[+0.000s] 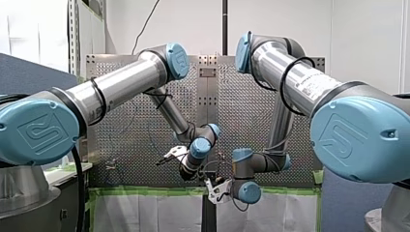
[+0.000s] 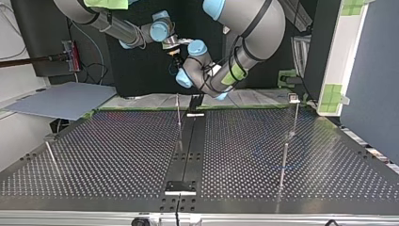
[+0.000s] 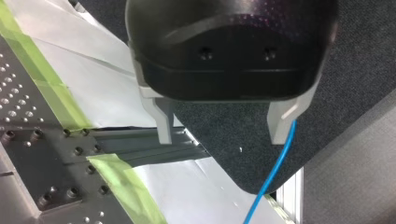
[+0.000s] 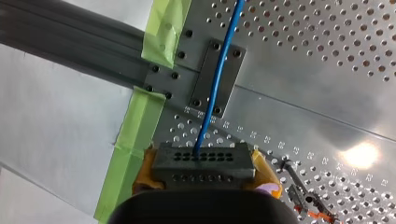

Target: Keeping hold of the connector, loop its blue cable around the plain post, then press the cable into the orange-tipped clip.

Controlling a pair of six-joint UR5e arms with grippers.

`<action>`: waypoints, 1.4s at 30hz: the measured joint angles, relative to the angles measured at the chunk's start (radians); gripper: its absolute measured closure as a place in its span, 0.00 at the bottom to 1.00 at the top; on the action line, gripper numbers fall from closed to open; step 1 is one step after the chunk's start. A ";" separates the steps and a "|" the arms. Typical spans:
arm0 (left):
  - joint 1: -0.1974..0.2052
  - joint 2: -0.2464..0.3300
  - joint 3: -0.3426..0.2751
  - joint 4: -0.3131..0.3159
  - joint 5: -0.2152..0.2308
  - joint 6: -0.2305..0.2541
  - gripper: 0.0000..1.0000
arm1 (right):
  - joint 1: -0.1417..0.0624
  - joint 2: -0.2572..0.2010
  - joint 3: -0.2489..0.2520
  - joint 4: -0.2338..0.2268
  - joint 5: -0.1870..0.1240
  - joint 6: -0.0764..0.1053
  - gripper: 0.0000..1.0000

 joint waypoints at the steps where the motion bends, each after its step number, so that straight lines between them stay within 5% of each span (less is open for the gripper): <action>1: 0.000 0.000 0.000 0.000 0.000 0.000 0.00 | 0.001 0.000 0.000 0.000 -0.002 0.000 1.00; 29: -0.015 0.000 0.001 0.037 -0.024 0.033 0.00 | 0.015 0.006 -0.001 0.006 -0.038 -0.001 1.00; 36: -0.005 0.000 0.011 0.095 -0.052 0.052 0.00 | 0.015 0.006 -0.001 0.008 -0.012 0.002 1.00; 42: 0.008 0.000 0.016 0.077 -0.053 0.051 0.00 | 0.011 0.007 -0.001 0.004 0.042 0.003 1.00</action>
